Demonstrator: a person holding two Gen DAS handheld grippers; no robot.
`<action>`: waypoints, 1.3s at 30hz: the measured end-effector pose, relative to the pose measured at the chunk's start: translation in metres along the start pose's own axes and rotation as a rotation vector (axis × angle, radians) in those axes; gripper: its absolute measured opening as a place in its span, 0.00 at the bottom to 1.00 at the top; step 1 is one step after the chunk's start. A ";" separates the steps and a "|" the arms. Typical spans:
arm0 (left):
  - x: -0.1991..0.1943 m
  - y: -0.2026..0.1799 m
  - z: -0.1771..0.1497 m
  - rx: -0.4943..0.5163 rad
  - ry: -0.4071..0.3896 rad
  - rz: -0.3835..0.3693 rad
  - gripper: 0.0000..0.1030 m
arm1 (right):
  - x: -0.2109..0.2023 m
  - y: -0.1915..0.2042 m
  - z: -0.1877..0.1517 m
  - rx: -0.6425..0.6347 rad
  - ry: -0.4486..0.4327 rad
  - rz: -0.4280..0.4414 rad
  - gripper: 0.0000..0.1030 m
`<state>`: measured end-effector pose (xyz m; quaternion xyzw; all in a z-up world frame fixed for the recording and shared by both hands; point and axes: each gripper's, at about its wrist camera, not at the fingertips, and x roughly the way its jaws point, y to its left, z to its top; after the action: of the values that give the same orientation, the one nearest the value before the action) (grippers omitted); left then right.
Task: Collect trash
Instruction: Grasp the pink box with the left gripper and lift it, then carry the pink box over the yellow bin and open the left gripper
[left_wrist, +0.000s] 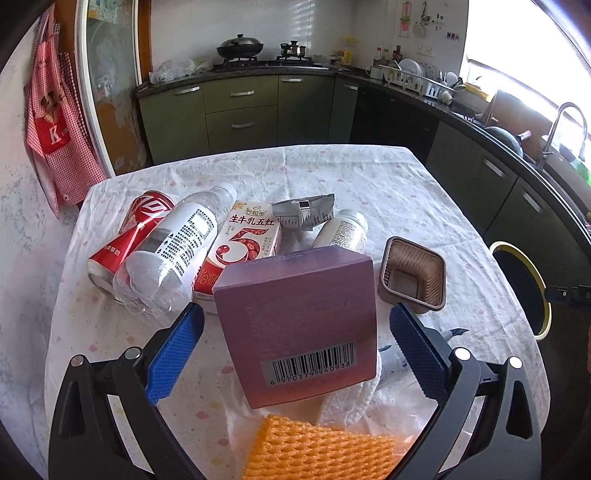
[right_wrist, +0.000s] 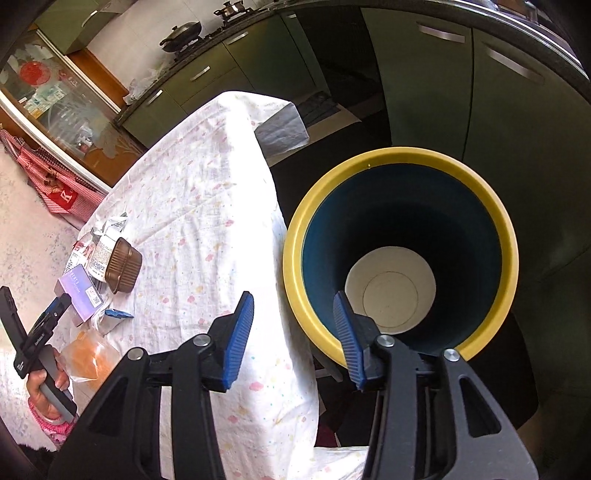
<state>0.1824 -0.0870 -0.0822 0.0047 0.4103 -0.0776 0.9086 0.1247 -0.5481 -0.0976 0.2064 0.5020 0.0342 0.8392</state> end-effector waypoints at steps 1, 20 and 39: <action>0.001 -0.001 0.001 -0.007 0.002 -0.001 0.96 | -0.001 -0.002 -0.002 -0.001 -0.004 0.004 0.43; 0.005 0.004 0.006 -0.030 0.011 -0.004 0.78 | -0.012 -0.018 -0.018 0.016 -0.046 0.062 0.44; -0.067 -0.198 0.070 0.488 0.000 -0.387 0.78 | -0.072 -0.067 -0.048 0.100 -0.194 0.022 0.44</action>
<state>0.1620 -0.2789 0.0251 0.1446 0.3727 -0.3453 0.8491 0.0377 -0.6133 -0.0833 0.2559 0.4171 -0.0020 0.8721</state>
